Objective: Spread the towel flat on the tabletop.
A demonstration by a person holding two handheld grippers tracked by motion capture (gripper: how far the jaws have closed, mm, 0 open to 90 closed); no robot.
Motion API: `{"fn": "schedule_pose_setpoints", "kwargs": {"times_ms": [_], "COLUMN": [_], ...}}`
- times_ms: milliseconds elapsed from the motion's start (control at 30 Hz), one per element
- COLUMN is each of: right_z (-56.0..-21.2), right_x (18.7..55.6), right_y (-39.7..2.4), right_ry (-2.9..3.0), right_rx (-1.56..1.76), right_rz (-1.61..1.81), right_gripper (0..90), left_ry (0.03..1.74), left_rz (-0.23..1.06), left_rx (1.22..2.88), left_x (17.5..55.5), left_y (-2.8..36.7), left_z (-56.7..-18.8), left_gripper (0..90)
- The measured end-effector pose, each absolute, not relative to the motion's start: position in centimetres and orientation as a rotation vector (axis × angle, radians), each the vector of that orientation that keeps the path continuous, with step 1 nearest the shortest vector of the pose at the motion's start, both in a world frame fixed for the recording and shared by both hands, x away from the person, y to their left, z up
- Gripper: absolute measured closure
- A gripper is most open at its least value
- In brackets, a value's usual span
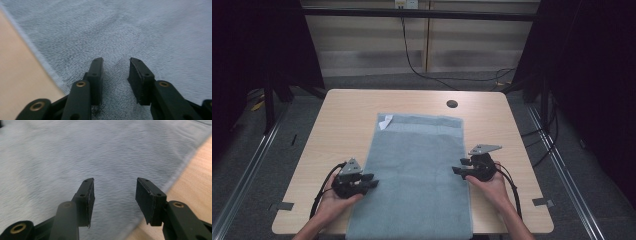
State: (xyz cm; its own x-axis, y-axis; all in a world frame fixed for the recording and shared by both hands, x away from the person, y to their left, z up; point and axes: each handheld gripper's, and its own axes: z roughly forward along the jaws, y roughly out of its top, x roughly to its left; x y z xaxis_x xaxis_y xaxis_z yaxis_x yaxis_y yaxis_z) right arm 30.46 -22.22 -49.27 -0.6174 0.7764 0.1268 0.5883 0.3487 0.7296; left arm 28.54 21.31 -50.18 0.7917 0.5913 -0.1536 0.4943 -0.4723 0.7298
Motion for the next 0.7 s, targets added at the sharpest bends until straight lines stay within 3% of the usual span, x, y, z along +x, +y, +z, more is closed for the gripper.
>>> {"fn": "schedule_pose_setpoints", "kwargs": {"times_ms": [133,500,700], "right_z": [-49.7,-50.4,-50.5], "right_x": [30.7,30.8,30.6], "right_y": [-22.0,-21.3,-21.2], "right_ry": [2.382,2.391,2.383], "right_rx": [1.23,1.22,1.226], "right_rz": [1.128,1.11,1.112], "right_gripper": [49.4,48.3,47.8], "left_ry": [0.78,0.934,0.928], "left_rz": [0.096,0.164,0.183], "left_rx": [2.155,2.019,2.054], "left_x": [27.9,36.2,36.7], "left_y": [22.2,21.4,21.3], "left_z": [-50.0,-49.7,-50.8], "left_gripper": [61.6,54.4,53.6]}}
